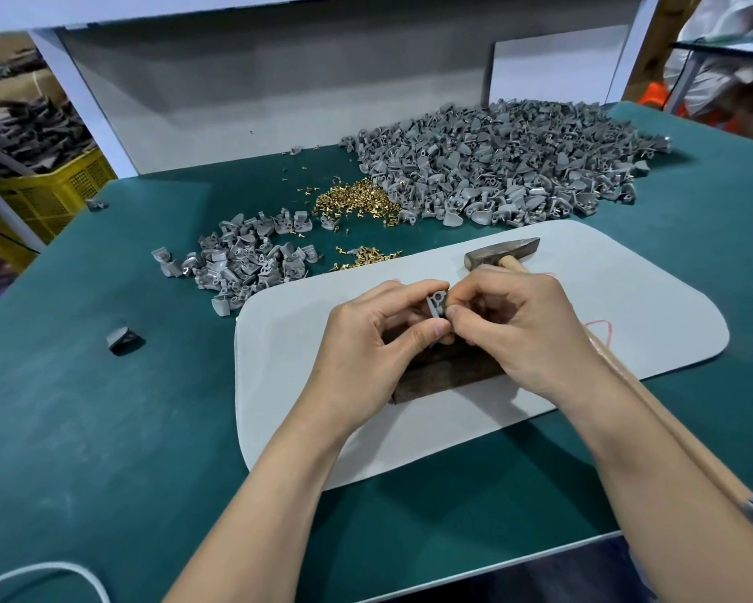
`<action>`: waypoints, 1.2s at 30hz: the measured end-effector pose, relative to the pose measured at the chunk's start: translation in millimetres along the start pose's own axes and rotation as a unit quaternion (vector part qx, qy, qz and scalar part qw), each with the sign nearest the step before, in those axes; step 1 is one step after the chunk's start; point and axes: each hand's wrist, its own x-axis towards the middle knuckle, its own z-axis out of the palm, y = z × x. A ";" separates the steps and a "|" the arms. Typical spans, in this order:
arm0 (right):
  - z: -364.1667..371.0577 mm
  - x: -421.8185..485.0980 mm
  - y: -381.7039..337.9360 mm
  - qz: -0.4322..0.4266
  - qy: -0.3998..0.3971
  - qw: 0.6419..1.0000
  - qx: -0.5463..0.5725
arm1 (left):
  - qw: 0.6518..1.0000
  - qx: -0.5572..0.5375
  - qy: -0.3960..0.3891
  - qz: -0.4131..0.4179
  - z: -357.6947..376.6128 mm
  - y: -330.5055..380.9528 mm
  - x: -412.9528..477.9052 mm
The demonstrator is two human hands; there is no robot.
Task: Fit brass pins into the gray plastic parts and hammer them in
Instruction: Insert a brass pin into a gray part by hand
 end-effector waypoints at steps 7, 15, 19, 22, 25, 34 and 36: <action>-2.2 0.9 1.2 -0.001 -0.015 1.000 -0.005 | 0.988 0.137 0.021 0.062 2.8 -2.6 -1.5; -4.4 2.0 4.6 0.006 -0.034 0.999 0.041 | 0.979 0.179 0.053 0.078 7.9 0.0 -0.5; -3.6 1.4 2.2 0.037 -0.043 0.984 0.171 | 0.991 0.105 0.061 0.056 8.2 6.3 0.1; -4.3 3.6 3.7 0.073 -0.035 0.962 0.260 | 0.996 0.054 0.056 0.039 9.0 11.2 -0.3; -3.1 3.8 4.1 0.073 -0.036 0.961 0.263 | 0.997 0.041 0.054 0.026 9.8 12.3 -0.6; -4.2 2.1 0.5 0.047 -0.033 0.974 0.221 | 0.995 0.058 0.066 0.053 11.1 14.3 -0.6; -3.9 2.1 1.0 0.047 -0.030 0.975 0.217 | 0.994 0.061 0.068 0.054 11.0 13.9 -0.6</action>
